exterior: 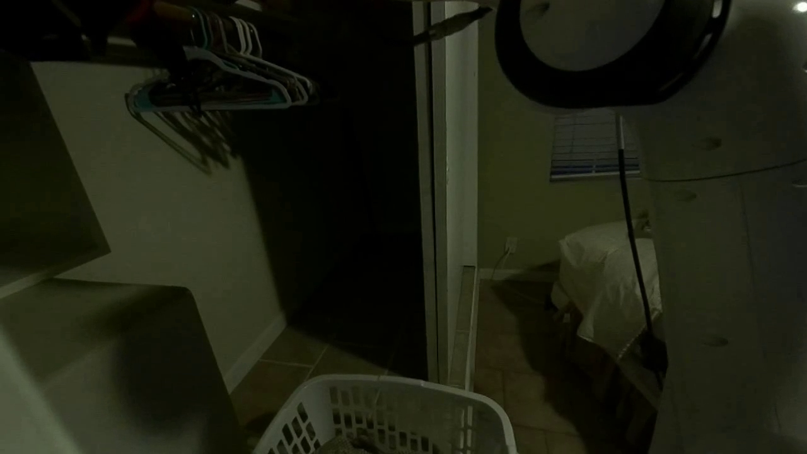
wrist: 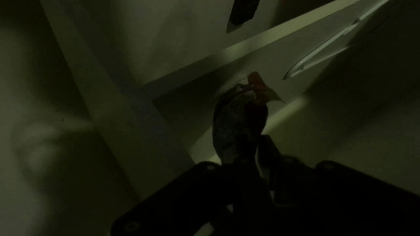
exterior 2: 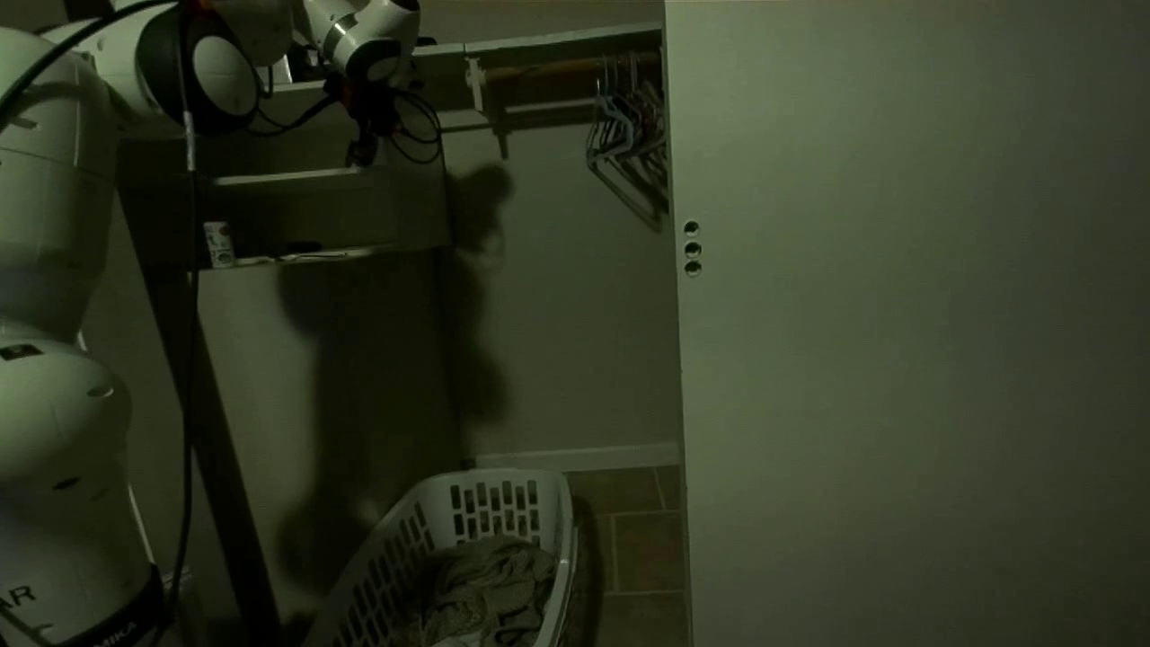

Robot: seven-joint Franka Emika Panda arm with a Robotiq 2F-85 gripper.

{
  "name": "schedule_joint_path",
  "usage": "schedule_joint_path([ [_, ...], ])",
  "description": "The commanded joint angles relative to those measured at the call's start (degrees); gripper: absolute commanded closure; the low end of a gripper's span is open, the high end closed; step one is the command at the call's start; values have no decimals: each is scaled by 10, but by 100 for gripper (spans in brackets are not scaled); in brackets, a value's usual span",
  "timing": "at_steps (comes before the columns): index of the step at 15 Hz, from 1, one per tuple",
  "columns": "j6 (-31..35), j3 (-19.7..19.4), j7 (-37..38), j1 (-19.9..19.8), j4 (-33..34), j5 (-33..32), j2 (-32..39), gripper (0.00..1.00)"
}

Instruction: Move the black object from the top of the closet to the top shelf

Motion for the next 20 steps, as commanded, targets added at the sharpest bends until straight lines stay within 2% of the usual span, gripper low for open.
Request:
schedule_joint_path([
  [1,38,-2,-2,6,-68,-5,-39,56],
  [9,25,-9,19,6,-101,-48,-77,2],
  [12,-20,-10,37,3,-102,-67,-90,0],
  [16,-135,-19,13,-11,-94,-104,-119,0],
  [20,-145,-28,-2,-15,-93,-138,-145,0],
])
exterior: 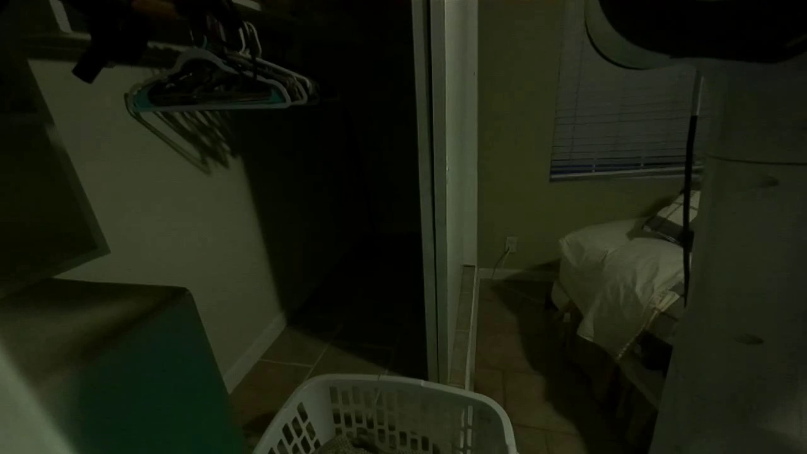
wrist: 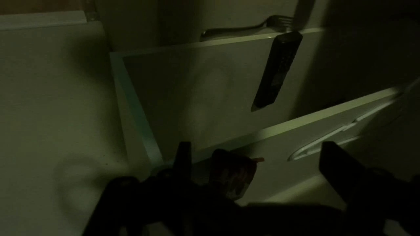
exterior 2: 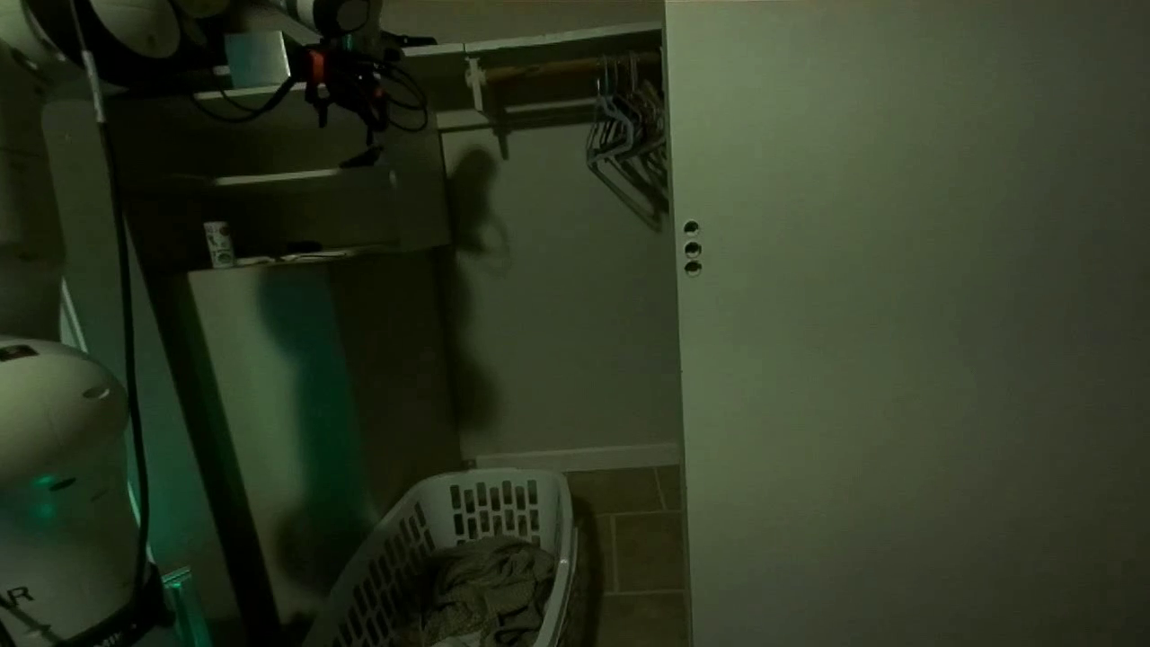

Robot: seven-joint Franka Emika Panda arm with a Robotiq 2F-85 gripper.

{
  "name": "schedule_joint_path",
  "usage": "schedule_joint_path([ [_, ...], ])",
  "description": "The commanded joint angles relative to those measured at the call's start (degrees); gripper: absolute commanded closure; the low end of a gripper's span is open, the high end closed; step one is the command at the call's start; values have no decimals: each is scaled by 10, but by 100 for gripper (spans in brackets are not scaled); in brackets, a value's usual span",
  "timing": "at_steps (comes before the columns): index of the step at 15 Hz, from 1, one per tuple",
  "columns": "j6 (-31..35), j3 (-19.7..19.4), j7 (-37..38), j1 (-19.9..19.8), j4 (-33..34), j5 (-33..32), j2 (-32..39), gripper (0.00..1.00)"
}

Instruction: Move the black object from the top of the closet to the top shelf

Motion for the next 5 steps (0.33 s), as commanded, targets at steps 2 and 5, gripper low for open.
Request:
schedule_joint_path([
  [2,-1,-3,-4,-2,0,-7,-11,0],
  [5,-1,-3,-4,-1,0,-7,-9,0],
])
